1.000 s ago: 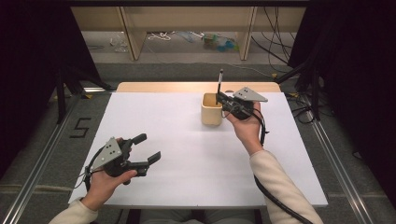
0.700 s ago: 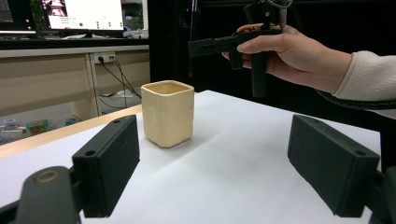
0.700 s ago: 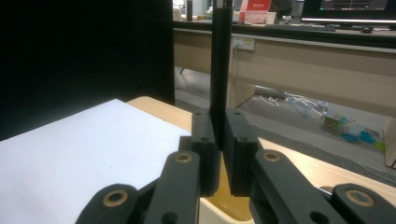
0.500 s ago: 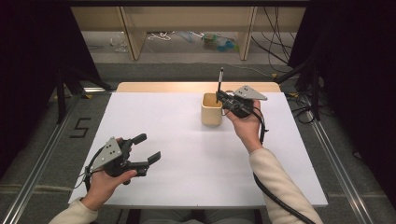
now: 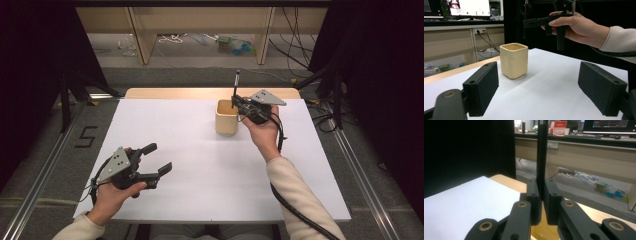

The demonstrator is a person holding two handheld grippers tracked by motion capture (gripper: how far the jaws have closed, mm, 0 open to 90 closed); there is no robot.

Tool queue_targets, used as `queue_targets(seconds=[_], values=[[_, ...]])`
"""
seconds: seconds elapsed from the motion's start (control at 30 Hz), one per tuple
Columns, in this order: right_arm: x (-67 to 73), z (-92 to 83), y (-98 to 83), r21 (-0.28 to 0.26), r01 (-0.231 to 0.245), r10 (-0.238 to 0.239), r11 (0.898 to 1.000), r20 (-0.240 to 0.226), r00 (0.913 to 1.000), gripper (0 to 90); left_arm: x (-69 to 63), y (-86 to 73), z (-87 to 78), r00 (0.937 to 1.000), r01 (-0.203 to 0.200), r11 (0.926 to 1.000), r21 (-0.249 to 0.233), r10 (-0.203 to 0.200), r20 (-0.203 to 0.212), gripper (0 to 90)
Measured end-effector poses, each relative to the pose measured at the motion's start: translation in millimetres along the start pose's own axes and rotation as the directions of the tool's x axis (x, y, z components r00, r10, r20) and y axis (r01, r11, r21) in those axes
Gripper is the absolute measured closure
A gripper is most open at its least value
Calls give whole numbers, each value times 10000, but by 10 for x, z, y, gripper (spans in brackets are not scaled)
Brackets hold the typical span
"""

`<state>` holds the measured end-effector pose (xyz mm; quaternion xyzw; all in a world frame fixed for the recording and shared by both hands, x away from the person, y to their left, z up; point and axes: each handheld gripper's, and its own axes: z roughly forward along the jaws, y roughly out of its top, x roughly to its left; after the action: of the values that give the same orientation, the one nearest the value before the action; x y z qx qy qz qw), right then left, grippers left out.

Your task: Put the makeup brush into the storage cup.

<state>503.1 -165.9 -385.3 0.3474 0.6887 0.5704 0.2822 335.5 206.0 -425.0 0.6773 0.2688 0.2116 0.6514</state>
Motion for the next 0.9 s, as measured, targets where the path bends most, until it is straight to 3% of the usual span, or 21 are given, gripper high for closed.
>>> queue_targets(seconds=[0.27, 0.43, 0.9], values=[[-21, 27, 4, -161, 197, -195, 9997, 99, 9998, 844, 4, -3, 2, 10000, -10, 10000, -54, 10, 31, 166], [-15, 30, 7, 58, 21, -22, 10000, 55, 10000, 844, 1, -1, -1, 10000, -2, 10000, 3, 2, 9, 166], [-17, 87, 12, -72, 44, -44, 10000, 75, 10000, 844, 5, -3, -1, 10000, 13, 10000, -31, -13, 17, 166]])
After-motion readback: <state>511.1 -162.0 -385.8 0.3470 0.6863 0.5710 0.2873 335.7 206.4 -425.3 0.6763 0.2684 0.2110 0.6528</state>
